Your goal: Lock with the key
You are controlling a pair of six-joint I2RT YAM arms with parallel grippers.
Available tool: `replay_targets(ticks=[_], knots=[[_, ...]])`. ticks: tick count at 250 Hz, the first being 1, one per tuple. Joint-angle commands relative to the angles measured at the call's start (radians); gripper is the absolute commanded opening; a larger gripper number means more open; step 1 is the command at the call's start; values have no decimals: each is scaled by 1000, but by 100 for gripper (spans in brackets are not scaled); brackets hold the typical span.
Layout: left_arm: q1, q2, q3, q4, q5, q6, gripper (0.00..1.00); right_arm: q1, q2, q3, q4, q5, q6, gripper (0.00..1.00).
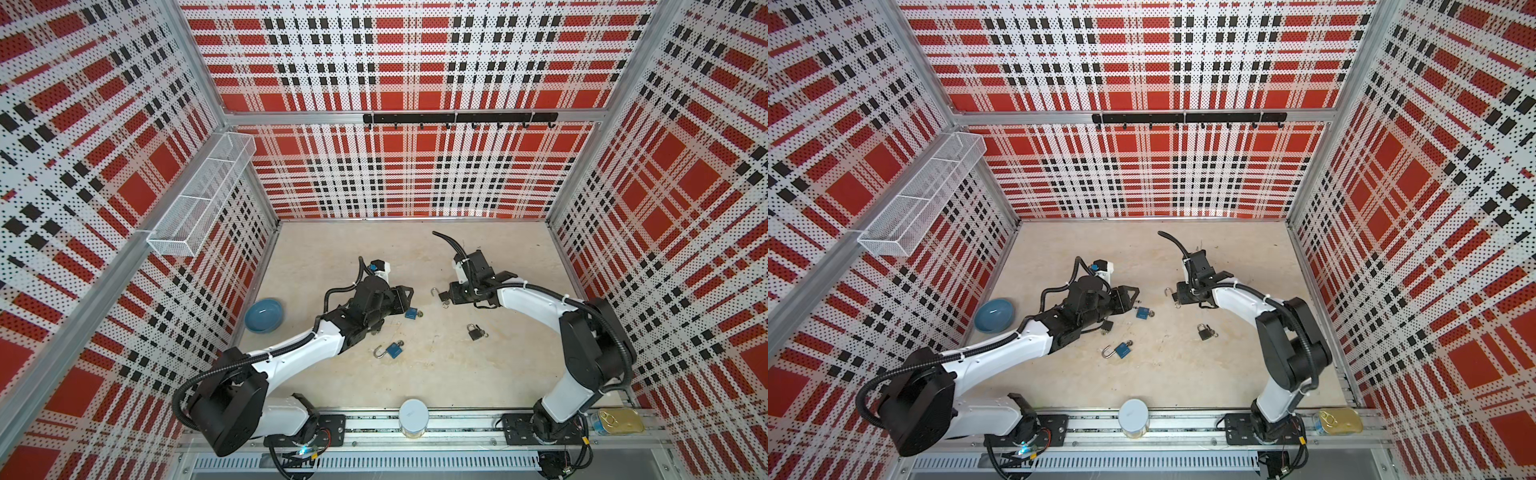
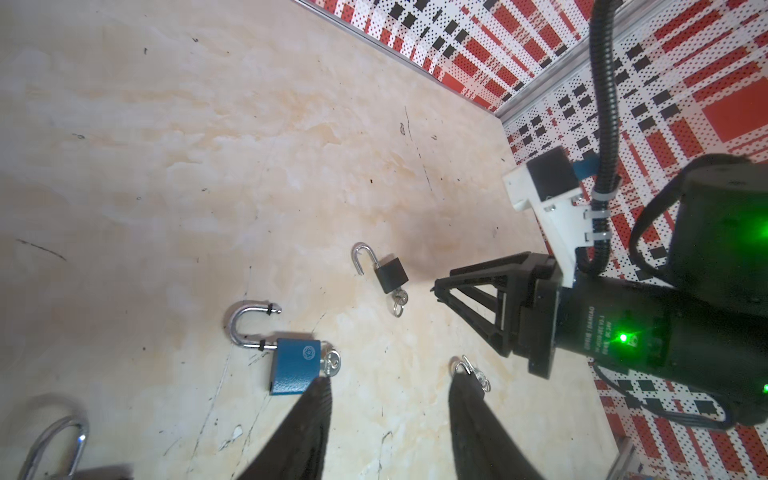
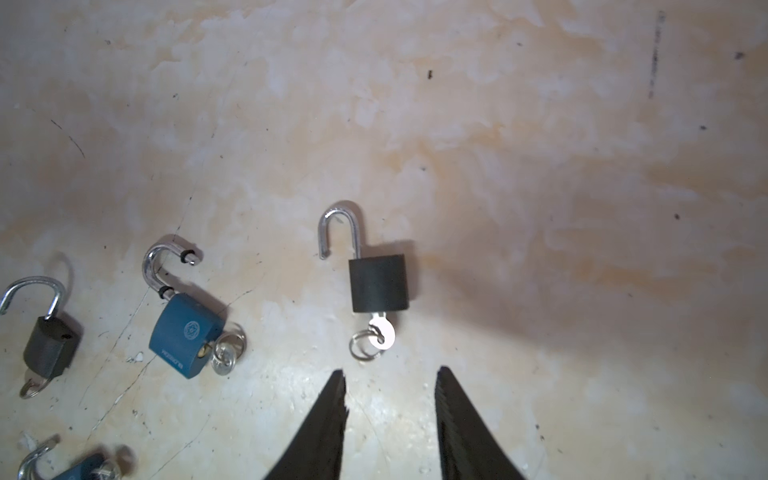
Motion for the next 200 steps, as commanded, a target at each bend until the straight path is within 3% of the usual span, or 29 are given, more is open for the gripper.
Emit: replay_targets(ticks=[1,118,200], knots=[[28,-44,-29,-38,-17,2,49,33,55,65,-19,67,-62,41],[106,-103,-112,-51,6,-7,50,82,219,197,-102,194,-81,42],[123,-85,-109,-50,17,-9,50,93,255,215,-108,201,-83,42]])
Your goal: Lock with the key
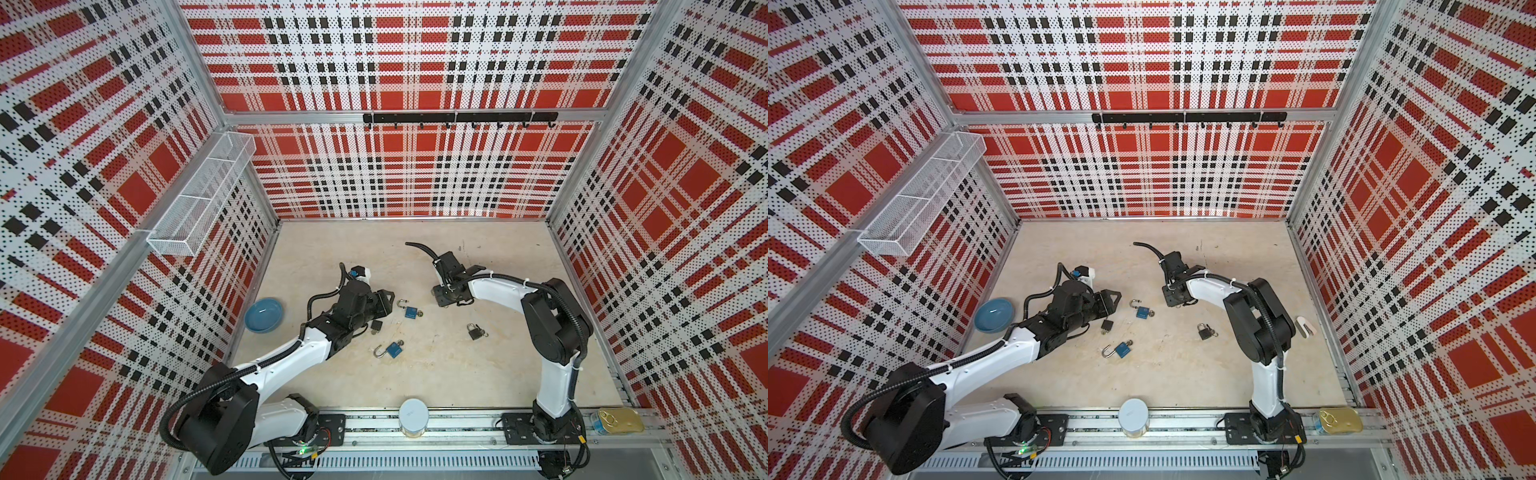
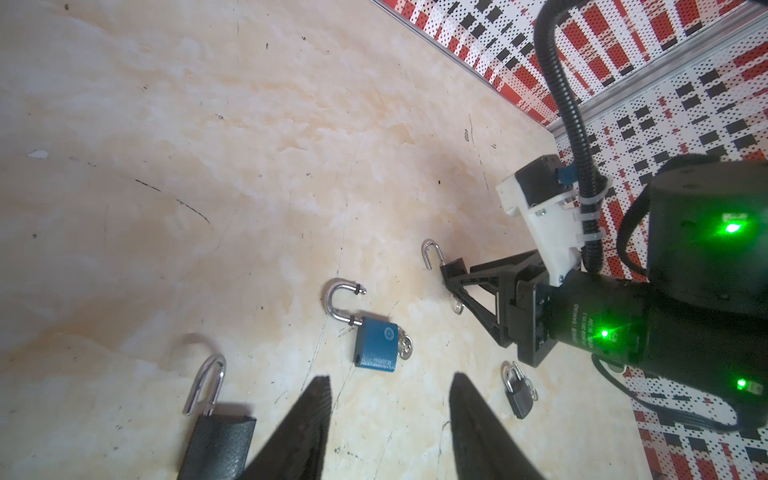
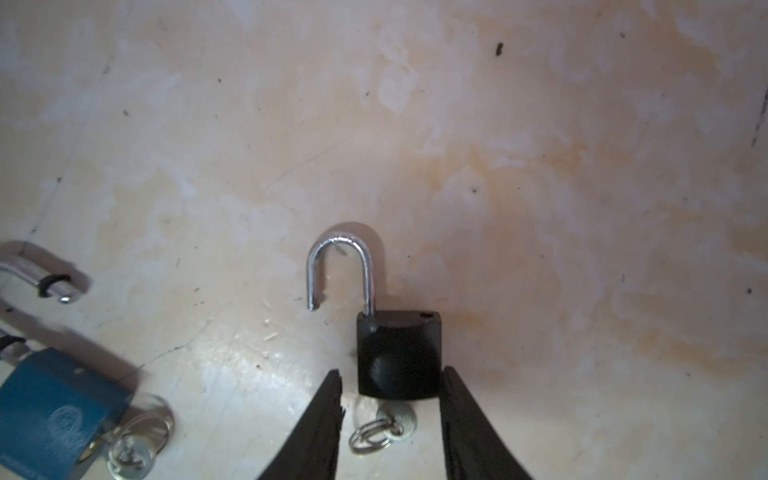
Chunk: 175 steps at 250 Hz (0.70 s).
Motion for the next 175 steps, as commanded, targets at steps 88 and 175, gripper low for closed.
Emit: replay_targets(ticks=[88,175], knots=[[22,6,-2,-3,12,-9,50,8,70,73,-17,61,-30,41],[23,6,3,-4,22,-11,50,8,83,73,-14,54,-30,39]])
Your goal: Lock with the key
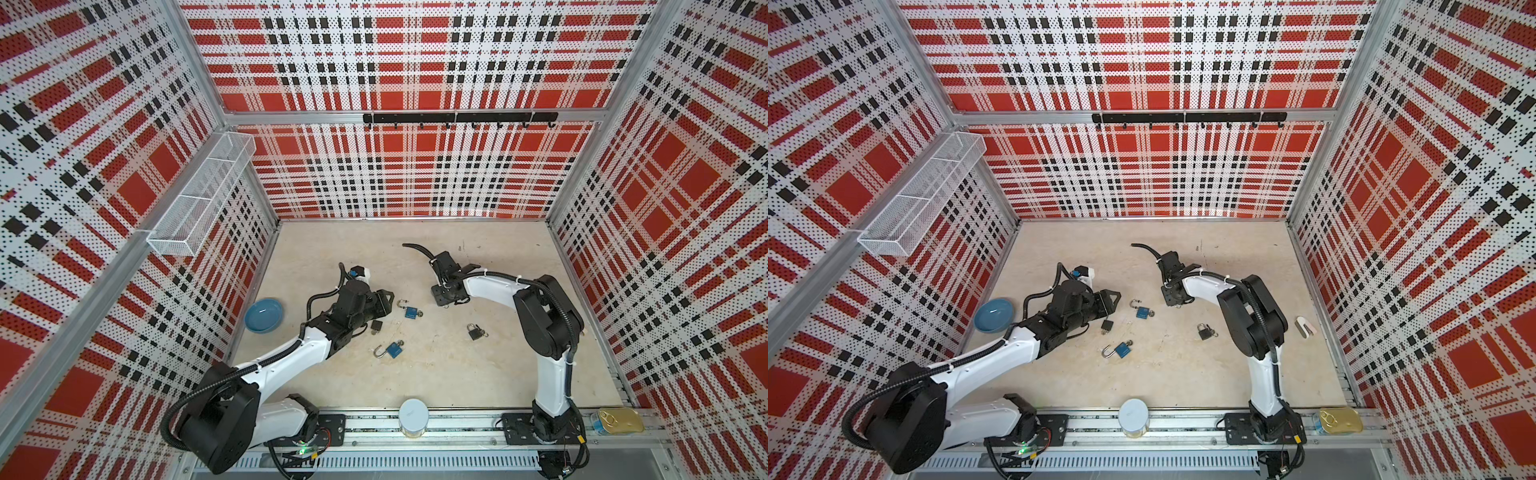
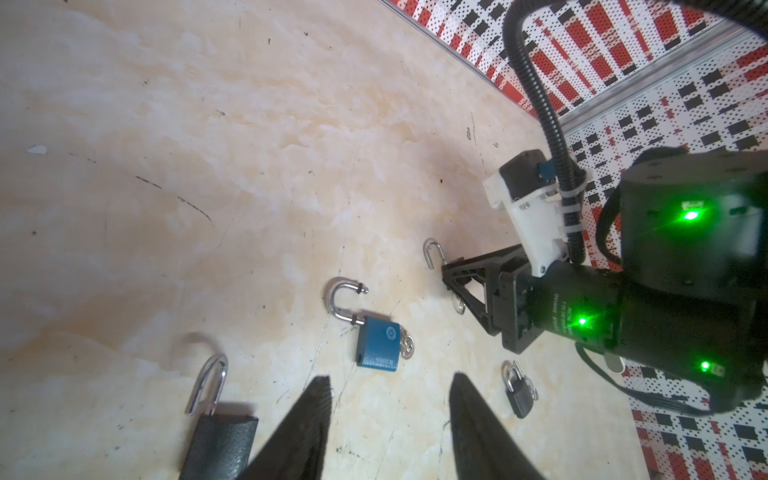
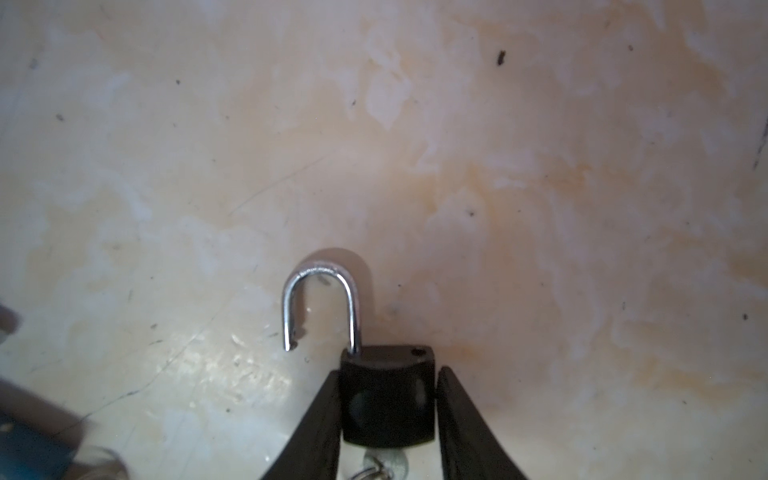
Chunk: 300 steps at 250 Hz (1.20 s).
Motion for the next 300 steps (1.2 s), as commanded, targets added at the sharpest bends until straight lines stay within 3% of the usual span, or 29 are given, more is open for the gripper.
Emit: replay_targets(ticks=[1,84,165,300], knots=[[10,0,3,-4,6,-4,50,3,22,21,2,12,-8,39],[12,-19,-8,-4,0,-10,50,3,43,23,-6,-5,-10,41],[15,-41,-21,-4,-1,-17,50,4,38,9,8,-74,-8,20],[3,-39,-5,-4,46,1,48,3,-205,-78,37,-263,14,14]])
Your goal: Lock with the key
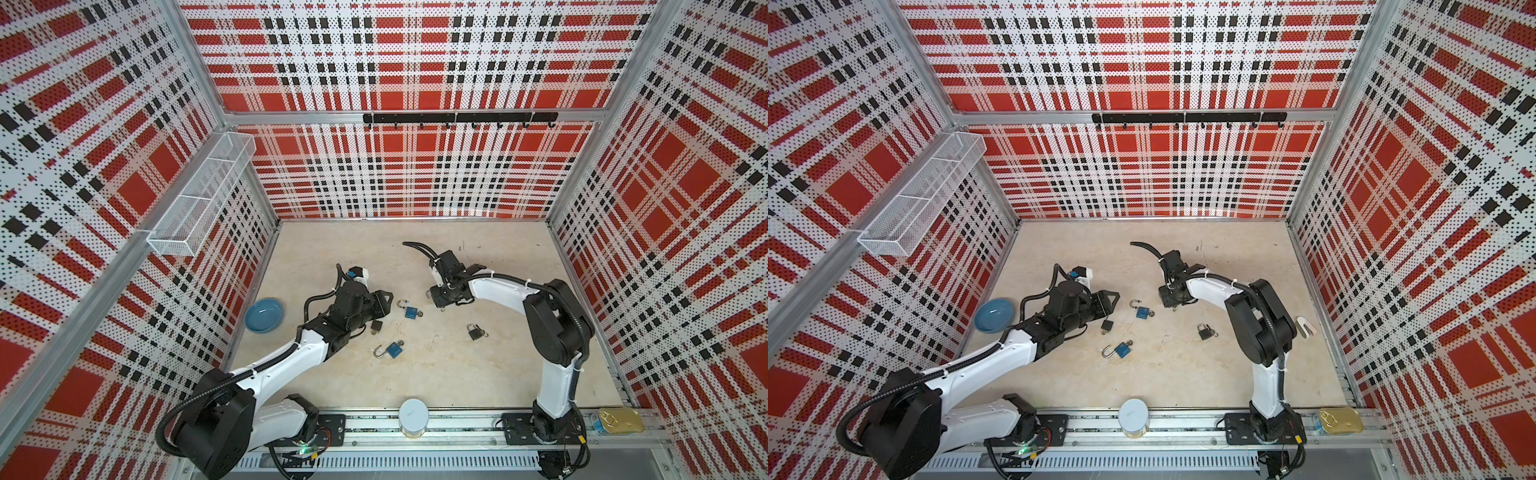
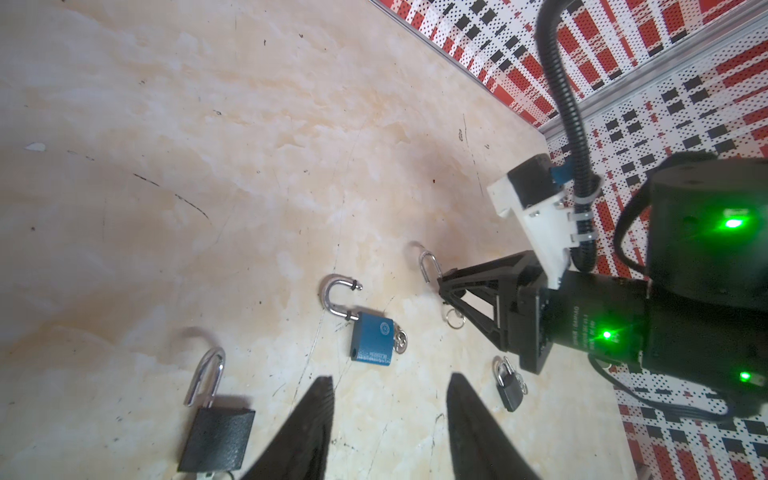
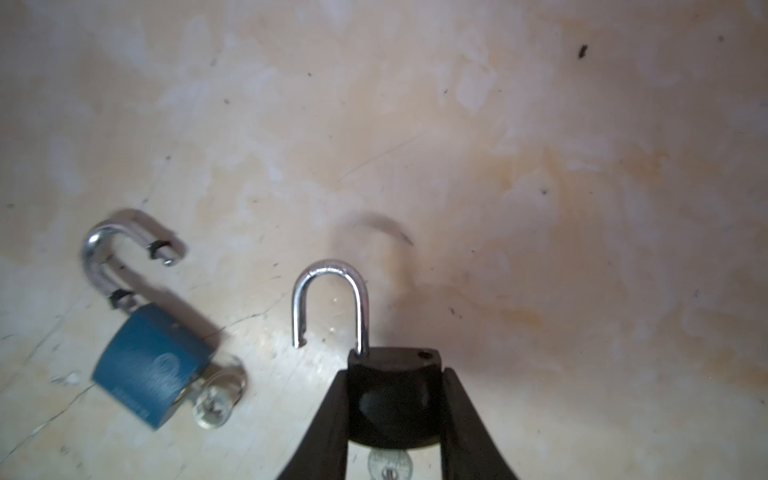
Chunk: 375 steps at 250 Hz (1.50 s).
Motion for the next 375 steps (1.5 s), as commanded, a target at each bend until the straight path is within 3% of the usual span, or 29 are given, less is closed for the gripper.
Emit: replay_targets(ticks=[1,80,152,375], knots=[[-3,-5,9,-1,25,12,48,3,-104,-28,36,-83,13,14],[-31,54,22,141,159,-1,50,31,-258,-79,17,-141,26,16],[-46,159,42,360,300,-105,50,82,-335,-81,-9,-129,37,15],[-74,257,92,448,307,-136,42,131,-376,-69,-21,-115,43,13]])
